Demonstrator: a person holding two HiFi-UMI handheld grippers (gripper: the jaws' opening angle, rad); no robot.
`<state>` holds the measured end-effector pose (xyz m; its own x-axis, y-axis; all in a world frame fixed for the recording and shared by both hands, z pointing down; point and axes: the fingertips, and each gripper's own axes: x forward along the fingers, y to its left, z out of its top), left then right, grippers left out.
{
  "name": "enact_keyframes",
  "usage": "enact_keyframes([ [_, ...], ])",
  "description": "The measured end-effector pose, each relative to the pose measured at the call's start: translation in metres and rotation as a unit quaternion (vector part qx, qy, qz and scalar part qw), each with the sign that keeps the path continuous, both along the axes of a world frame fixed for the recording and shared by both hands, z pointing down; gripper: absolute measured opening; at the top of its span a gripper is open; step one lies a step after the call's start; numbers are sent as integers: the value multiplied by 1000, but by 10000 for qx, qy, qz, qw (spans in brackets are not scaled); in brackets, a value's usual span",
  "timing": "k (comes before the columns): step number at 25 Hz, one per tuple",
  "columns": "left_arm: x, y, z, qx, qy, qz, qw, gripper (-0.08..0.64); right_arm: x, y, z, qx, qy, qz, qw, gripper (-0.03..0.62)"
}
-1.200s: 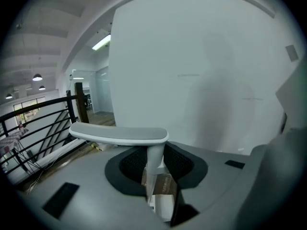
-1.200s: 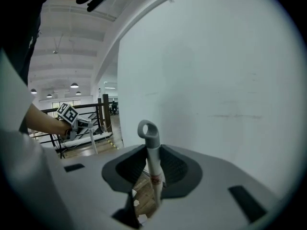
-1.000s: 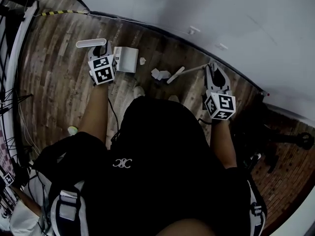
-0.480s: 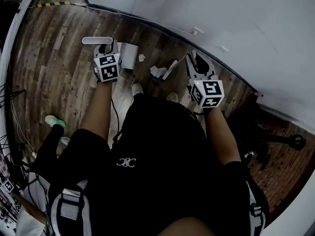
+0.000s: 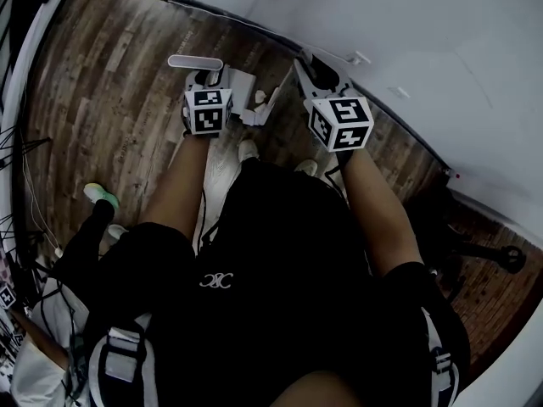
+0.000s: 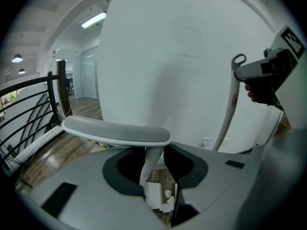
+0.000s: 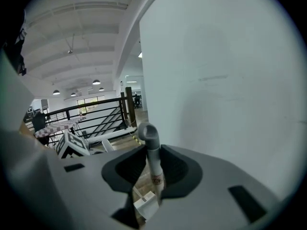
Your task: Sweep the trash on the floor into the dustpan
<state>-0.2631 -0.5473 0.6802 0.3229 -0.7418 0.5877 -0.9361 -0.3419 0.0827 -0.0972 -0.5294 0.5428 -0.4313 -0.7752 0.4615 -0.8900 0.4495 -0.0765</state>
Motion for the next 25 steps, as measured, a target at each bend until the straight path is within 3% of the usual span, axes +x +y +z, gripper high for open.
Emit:
enact_keyframes([
  [4,-4,1,1,-28,45,43,10000,110,-19,-16,-10,36,-216,53,9997,101],
  [13,-11,5,1,-64,179,61,9998,114,-47,6,-38,236,-292,-511,9980,101],
  [17,-9,9,2,-65,124,114,9998,115,-34,14,-55,379,-153,-630,9972,100],
  [25,-10,8,-7,-99,34,135,9999,118,14,27,-92,761,-211,-41,9969,97],
])
